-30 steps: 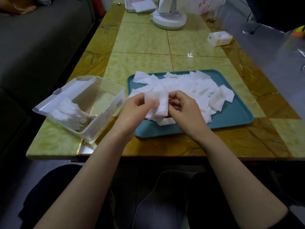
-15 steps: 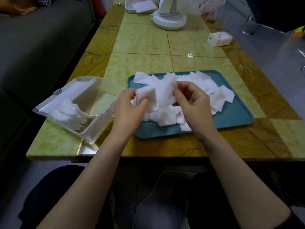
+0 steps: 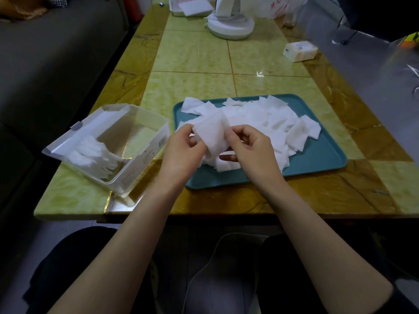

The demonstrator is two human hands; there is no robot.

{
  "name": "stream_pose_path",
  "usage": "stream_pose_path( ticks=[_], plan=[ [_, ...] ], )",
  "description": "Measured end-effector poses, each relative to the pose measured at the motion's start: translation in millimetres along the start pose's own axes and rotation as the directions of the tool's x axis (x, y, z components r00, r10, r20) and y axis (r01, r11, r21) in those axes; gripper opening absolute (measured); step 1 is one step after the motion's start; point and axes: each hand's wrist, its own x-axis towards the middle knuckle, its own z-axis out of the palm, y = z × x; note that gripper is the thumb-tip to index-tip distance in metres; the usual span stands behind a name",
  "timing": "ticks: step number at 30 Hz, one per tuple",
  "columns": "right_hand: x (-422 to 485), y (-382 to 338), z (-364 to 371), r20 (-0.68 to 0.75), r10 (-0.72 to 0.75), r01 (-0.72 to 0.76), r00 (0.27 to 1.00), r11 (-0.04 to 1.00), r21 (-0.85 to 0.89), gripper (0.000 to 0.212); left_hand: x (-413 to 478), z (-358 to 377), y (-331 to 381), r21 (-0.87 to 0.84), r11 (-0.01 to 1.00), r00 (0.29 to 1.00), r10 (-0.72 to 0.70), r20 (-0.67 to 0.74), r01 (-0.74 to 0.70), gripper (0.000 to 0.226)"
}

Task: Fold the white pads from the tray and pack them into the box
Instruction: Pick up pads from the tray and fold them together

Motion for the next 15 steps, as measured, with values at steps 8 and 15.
stream_pose_path(
  ticks=[8, 15],
  plan=[
    [1.1, 4.3, -1.8, -0.105, -0.028, 0.016, 0.994, 0.993, -0.116, 0.016, -0.5, 1.8, -0.3, -0.12, 0.993, 0.998, -0.007, 0.06, 0.014, 0.019],
    [-0.6, 4.9, -1.1, -0.159, -0.022, 0.0, 0.987, 0.991, -0.135, 0.018, -1.6, 4.9, 2.4, -0.233, 0.967, 0.984, -0.063, 0.168, 0.102, 0.037]
  ],
)
